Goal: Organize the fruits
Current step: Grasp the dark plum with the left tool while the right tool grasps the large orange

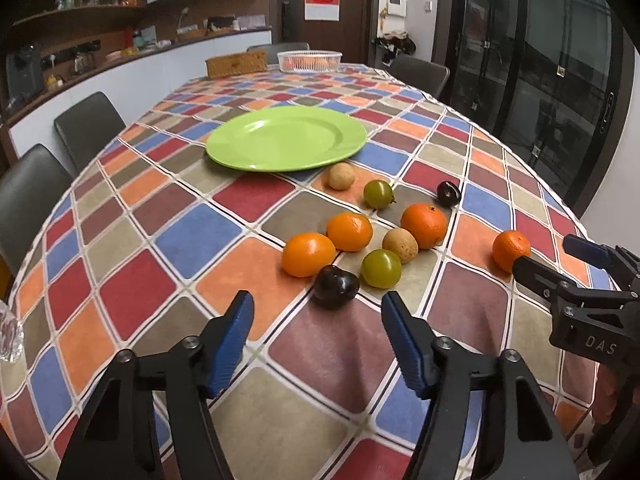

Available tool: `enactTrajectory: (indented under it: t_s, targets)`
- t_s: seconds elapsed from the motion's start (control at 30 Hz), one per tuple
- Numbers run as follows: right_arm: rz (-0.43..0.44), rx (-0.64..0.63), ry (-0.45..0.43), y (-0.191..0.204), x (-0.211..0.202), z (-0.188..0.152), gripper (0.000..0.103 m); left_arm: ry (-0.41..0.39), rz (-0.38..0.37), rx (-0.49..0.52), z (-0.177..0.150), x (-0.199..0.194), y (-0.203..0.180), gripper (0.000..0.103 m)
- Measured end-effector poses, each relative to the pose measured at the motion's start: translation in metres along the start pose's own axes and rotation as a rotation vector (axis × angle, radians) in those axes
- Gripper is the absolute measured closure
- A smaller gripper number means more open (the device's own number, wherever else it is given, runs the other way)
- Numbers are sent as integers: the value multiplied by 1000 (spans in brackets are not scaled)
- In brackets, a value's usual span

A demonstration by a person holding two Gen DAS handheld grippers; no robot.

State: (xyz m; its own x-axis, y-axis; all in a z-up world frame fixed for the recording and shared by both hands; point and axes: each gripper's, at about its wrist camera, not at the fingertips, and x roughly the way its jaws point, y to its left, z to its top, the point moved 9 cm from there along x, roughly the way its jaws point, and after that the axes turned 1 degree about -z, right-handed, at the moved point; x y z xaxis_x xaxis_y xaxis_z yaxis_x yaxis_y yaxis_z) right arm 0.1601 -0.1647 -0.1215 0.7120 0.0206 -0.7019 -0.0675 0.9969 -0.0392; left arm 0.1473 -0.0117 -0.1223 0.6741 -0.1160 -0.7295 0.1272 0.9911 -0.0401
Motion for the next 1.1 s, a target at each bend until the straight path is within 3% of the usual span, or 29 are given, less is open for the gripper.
enactTrajectory:
  t_s: [0.6, 0.97, 1.1]
  targets:
    - [84, 23, 123, -1, 40, -1, 46, 110, -22, 28, -1, 37, -7, 62]
    - [101, 31, 153, 1, 46, -2, 61, 116, -42, 25, 1, 43, -9, 73]
    - [105, 32, 157, 0, 47, -1, 61, 112, -44, 30, 1, 43, -10, 74]
